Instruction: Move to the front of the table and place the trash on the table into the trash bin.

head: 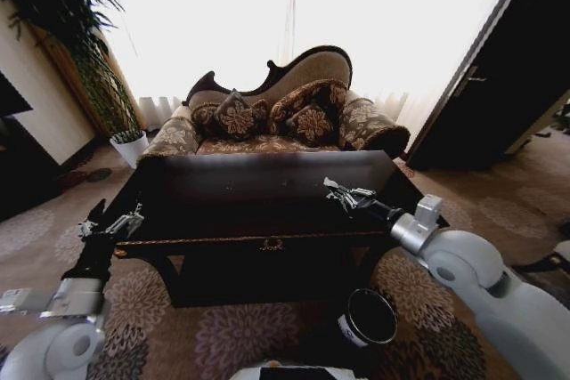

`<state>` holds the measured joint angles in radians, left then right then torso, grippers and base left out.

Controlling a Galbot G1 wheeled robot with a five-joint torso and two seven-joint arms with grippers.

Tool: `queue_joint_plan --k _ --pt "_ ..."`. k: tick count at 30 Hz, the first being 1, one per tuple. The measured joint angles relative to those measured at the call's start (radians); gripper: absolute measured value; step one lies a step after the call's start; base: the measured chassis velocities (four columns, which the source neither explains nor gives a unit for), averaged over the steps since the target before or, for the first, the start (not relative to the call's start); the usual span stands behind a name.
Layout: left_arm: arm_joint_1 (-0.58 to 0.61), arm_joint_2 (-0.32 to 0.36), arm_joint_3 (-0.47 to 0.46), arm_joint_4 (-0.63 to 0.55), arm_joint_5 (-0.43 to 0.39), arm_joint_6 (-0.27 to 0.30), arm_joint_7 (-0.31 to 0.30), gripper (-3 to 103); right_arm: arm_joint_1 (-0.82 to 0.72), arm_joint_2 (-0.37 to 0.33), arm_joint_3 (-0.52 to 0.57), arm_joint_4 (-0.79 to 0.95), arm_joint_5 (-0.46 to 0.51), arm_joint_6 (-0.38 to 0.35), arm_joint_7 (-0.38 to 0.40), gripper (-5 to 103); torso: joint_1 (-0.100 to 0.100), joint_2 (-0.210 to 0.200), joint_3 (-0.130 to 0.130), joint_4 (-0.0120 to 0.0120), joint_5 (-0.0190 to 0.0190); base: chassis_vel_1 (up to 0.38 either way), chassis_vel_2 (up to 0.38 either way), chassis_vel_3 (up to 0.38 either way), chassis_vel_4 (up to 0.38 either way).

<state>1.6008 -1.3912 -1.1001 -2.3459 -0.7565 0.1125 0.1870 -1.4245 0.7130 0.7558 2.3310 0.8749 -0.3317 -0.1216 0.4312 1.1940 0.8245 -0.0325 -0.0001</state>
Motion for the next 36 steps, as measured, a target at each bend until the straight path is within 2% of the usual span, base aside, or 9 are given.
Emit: queue_joint_plan --k 7,11,13,17,18,22,26,32,36 --pt "-0.002 0.000 0.004 0.000 -0.005 0.000 -0.001 100 -0.131 0.153 0.128 0.018 -0.071 0.117 -0.066 1 0.000 0.000 0.000 0.0001 0.0002 0.000 0.000 0.000 0.000" --pt "-0.008 0.002 0.002 0.000 -0.013 0.001 -0.001 100 -0.221 0.251 0.196 -0.023 -0.119 0.287 -0.170 1 0.000 0.000 0.000 0.0002 0.0000 0.000 0.000 0.000 0.000" --pt "-0.008 0.002 0.003 0.000 -0.013 0.001 -0.001 100 -0.233 0.263 0.210 -0.038 -0.134 0.325 -0.196 1 0.000 0.000 0.000 0.0000 0.0000 0.000 0.000 0.000 0.000" --pt "-0.008 0.005 0.001 0.000 -0.017 0.001 -0.001 100 -0.262 0.310 0.271 -0.111 -0.197 0.489 -0.358 1 0.000 0.000 0.000 0.0002 0.0001 0.000 0.000 0.000 0.000" --pt "-0.008 0.005 0.001 0.000 -0.017 0.001 -0.001 100 -0.262 0.310 0.271 -0.111 -0.197 0.489 -0.358 1 0.000 0.000 0.000 0.0002 0.0001 0.000 0.000 0.000 0.000" --pt "-0.007 0.006 -0.003 -0.001 -0.020 0.001 -0.001 100 -0.286 0.372 0.285 -0.194 -0.208 0.617 -0.484 1 0.000 0.000 0.000 0.0003 -0.0001 0.000 0.000 0.000 0.000" --pt "-0.005 0.012 -0.014 -0.001 -0.024 0.000 -0.002 100 -0.312 0.445 0.279 -0.294 -0.238 0.713 -0.525 1 0.000 0.000 0.000 0.0001 0.0002 0.000 0.000 0.000 0.000" --pt "-0.005 0.015 -0.022 0.000 -0.029 0.000 -0.003 100 -0.316 0.498 0.262 -0.439 -0.278 0.806 -0.558 1 0.000 0.000 0.000 0.0000 0.0002 0.000 0.000 0.000 0.000" --pt "-0.004 0.010 -0.025 -0.001 -0.029 0.000 -0.003 100 -0.304 0.521 0.229 -0.586 -0.269 0.886 -0.635 1 0.000 0.000 0.000 0.0002 0.0000 0.000 0.000 0.000 0.000"
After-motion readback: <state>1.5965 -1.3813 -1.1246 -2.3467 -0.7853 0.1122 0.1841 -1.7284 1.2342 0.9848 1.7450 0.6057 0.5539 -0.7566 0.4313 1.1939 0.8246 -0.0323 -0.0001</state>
